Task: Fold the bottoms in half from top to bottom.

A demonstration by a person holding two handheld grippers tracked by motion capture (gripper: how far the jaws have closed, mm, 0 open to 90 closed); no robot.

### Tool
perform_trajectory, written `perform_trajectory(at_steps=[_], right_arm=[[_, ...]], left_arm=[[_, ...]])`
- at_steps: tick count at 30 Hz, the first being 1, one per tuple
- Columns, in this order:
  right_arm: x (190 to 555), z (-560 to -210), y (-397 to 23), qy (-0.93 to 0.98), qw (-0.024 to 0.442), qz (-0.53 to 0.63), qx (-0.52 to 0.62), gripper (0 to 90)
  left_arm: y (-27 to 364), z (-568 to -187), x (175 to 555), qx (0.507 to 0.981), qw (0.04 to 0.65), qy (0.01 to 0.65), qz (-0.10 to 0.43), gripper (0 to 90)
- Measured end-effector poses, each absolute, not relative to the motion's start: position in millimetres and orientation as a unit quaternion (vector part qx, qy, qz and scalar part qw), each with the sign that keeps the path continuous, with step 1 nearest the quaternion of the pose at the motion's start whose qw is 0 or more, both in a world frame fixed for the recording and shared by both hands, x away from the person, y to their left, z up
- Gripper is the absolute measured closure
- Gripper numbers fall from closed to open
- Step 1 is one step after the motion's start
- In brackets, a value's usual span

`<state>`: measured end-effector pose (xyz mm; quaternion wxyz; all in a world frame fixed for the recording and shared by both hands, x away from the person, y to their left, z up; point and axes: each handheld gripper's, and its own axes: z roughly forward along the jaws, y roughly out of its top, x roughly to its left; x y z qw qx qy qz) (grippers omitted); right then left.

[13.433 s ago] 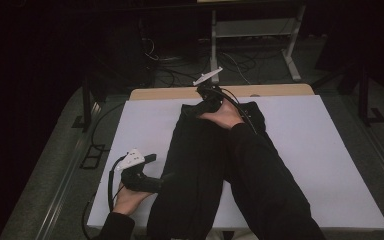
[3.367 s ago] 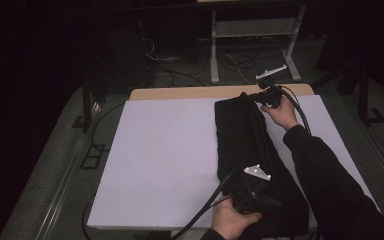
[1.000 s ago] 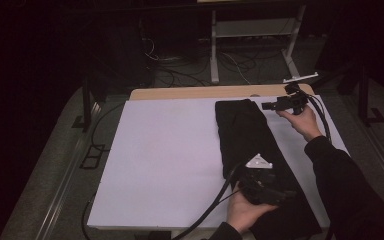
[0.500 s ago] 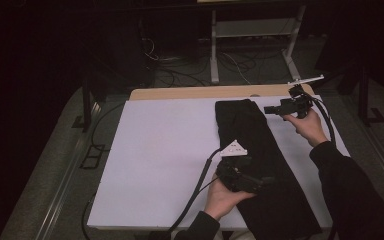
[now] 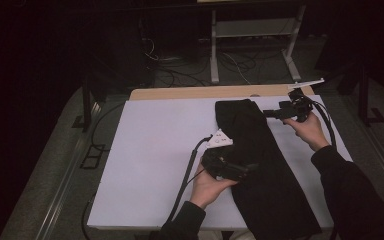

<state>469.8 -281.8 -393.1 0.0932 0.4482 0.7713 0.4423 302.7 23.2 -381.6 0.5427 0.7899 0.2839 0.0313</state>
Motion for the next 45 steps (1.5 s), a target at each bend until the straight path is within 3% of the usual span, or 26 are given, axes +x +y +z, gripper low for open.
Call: perform_trajectory(at_steps=[40, 45], right_arm=[[457.3, -390.6, -268.6, 0.788, 0.091, 0.450, 0.411, 3.4], [457.5, -390.7, -267.5, 0.789, 0.089, 0.449, 0.410, 3.5]], left_arm=[[53.0, -370.5, 372.4, 0.787, 0.526, 0.317, 0.056, 0.0], [57.8, -369.4, 385.4, 0.780, 0.534, 0.324, 0.041, 0.0]])
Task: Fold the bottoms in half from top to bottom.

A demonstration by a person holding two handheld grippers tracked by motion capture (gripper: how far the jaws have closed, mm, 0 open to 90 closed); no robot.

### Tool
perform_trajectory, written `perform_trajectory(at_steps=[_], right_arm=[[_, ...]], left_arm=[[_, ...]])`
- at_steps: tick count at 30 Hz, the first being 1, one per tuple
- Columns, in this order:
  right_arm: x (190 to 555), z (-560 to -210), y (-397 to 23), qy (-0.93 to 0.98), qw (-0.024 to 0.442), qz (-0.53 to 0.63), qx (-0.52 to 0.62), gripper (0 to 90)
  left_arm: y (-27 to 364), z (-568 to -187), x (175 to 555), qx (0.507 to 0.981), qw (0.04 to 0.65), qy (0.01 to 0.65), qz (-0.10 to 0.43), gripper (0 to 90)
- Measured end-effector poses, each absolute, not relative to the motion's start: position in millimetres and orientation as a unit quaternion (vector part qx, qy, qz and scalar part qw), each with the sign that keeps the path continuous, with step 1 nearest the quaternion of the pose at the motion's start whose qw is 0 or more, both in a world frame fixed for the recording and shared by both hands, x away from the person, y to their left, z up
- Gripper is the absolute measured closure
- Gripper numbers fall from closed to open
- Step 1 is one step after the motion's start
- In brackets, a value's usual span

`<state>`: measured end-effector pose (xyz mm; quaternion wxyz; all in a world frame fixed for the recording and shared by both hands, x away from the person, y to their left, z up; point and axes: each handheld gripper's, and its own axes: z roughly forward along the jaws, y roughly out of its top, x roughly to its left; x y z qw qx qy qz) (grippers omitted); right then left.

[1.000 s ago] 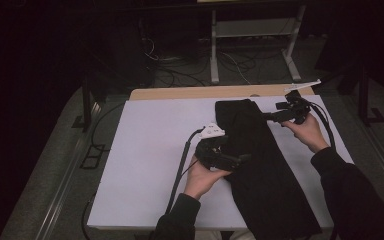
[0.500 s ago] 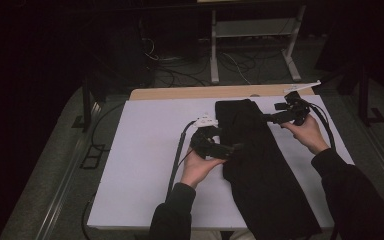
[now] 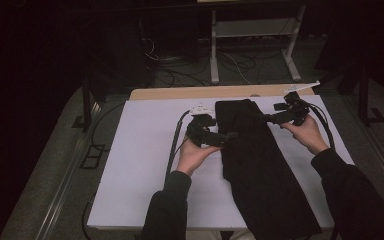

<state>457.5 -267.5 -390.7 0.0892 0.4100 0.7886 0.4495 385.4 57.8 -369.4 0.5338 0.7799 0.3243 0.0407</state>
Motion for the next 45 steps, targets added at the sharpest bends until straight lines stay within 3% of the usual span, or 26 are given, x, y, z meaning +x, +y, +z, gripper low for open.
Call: perform_trajectory(at_steps=[19, 45], right_arm=[[471.4, -392.1, -262.1, 0.784, 0.086, 0.450, 0.418, 4.1], [501.5, -400.4, -270.7, 0.774, 0.082, 0.434, 0.454, 5.2]], left_arm=[[69.5, -377.0, 430.5, 0.786, 0.497, 0.364, 0.055, 0.0], [69.0, -404.6, 481.2, 0.742, 0.512, 0.430, 0.048, 0.0]])
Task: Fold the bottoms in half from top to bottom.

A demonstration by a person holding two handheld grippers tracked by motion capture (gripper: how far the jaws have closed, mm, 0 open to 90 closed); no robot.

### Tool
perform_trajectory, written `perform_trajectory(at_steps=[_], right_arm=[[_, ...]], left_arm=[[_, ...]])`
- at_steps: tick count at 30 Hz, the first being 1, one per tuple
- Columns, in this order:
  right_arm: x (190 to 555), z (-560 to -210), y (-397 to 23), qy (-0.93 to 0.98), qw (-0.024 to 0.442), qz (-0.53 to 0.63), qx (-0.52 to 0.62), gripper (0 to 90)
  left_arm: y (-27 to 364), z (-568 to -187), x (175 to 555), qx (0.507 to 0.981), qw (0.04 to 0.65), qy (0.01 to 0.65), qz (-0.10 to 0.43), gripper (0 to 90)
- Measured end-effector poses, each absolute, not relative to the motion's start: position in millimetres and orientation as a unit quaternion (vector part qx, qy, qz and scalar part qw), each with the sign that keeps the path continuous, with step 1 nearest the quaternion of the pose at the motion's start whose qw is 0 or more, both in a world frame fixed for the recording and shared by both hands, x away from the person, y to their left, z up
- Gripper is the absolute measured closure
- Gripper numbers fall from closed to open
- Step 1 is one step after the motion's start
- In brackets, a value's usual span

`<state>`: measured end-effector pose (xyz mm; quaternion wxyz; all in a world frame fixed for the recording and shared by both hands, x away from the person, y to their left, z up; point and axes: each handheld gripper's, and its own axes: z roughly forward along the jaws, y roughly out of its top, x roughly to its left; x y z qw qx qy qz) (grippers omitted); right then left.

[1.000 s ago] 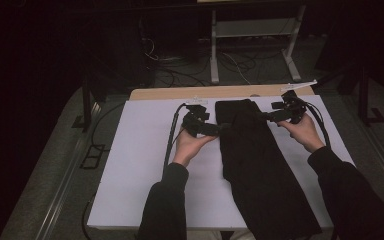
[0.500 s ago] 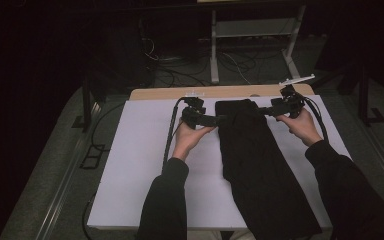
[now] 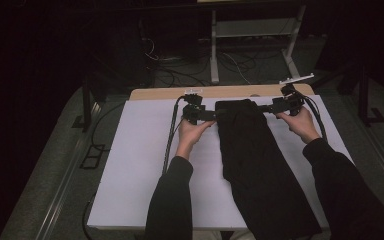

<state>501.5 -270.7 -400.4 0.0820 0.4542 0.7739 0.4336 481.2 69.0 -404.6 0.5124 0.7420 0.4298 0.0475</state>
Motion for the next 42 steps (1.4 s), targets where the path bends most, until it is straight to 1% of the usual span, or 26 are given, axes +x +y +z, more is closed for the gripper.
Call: perform_trajectory(at_steps=[11, 23, 28, 29, 30, 31, 32, 34, 42], right_arm=[[507.3, -411.7, -275.2, 0.774, 0.076, 0.415, 0.473, 5.2], [511.6, -425.1, -280.3, 0.765, 0.058, 0.405, 0.497, 5.2], [513.8, -432.5, -280.7, 0.767, 0.049, 0.396, 0.502, 5.7], [514.0, -433.3, -280.9, 0.767, 0.045, 0.396, 0.503, 6.1], [514.4, -434.3, -280.9, 0.767, 0.042, 0.396, 0.503, 6.6], [514.7, -434.9, -280.7, 0.767, 0.040, 0.396, 0.503, 7.8], [515.0, -435.8, -280.5, 0.769, 0.033, 0.396, 0.501, 10.4], [514.9, -437.0, -279.7, 0.769, 0.030, 0.398, 0.500, 10.8], [516.0, -440.2, -275.7, 0.767, 0.012, 0.401, 0.500, 13.3]], left_arm=[[63.1, -430.4, 492.2, 0.731, 0.494, 0.469, 0.037, 0.0], [57.3, -441.6, 494.0, 0.732, 0.482, 0.482, 0.018, 0.1], [55.4, -450.2, 495.5, 0.737, 0.463, 0.493, 0.004, 0.2], [55.3, -451.2, 495.6, 0.735, 0.460, 0.498, 0.003, 2.2], [55.3, -451.8, 495.6, 0.735, 0.458, 0.500, 0.005, 7.4], [54.9, -452.7, 495.4, 0.736, 0.457, 0.500, 0.005, 10.7], [54.4, -453.1, 495.3, 0.735, 0.458, 0.500, 0.001, 12.1], [52.7, -453.6, 495.1, 0.734, 0.460, 0.499, 0.000, 13.9], [48.8, -458.0, 494.5, 0.737, 0.456, 0.498, -0.003, 15.4]])
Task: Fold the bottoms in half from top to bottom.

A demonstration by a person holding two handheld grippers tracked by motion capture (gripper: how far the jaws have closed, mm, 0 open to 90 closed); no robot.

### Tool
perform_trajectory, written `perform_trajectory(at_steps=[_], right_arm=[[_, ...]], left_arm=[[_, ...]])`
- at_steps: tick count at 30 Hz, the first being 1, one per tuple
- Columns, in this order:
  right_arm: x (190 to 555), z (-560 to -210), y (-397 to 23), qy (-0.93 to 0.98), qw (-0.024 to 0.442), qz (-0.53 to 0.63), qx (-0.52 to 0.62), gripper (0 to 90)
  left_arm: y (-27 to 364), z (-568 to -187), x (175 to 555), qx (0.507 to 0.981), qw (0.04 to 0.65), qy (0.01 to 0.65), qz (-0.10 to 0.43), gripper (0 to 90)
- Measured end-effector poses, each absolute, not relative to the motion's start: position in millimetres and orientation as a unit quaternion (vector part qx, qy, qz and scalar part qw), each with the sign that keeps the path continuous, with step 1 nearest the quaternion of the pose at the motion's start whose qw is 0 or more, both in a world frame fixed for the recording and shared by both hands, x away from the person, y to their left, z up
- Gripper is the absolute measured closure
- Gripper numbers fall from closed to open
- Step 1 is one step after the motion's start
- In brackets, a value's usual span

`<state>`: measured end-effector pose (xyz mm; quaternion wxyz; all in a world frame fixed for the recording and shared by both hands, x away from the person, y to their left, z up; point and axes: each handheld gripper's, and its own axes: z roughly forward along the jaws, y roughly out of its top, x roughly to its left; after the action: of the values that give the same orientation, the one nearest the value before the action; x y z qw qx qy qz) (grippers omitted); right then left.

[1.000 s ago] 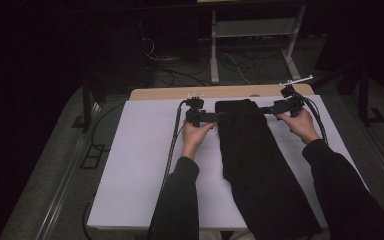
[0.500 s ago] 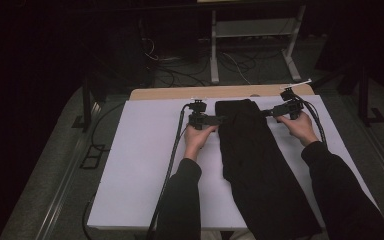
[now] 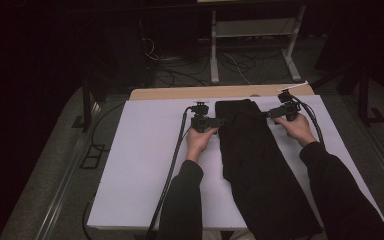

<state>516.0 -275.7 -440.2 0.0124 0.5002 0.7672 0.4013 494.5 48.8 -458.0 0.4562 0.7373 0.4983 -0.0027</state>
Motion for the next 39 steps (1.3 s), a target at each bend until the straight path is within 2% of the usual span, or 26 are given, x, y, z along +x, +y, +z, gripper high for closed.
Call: perform_trajectory(at_steps=[7, 19, 26, 32, 39], right_arm=[[517.3, -445.3, -270.5, 0.772, 0.004, 0.396, 0.497, 13.3], [518.9, -452.5, -263.4, 0.775, -0.002, 0.385, 0.501, 14.7], [518.6, -451.5, -261.8, 0.775, 0.000, 0.380, 0.505, 25.8], [519.2, -451.9, -261.3, 0.771, 0.001, 0.379, 0.511, 47.4], [519.4, -452.0, -261.6, 0.768, 0.005, 0.372, 0.522, 61.3]], left_arm=[[45.5, -459.5, 493.2, 0.734, 0.463, 0.496, -0.004, 21.0], [40.4, -460.6, 492.2, 0.729, 0.470, 0.498, -0.010, 37.6], [38.7, -460.9, 491.9, 0.724, 0.471, 0.503, -0.014, 47.0], [38.3, -460.9, 492.4, 0.720, 0.467, 0.513, -0.011, 64.4], [43.8, -464.6, 495.8, 0.701, 0.470, 0.534, -0.044, 73.7]])
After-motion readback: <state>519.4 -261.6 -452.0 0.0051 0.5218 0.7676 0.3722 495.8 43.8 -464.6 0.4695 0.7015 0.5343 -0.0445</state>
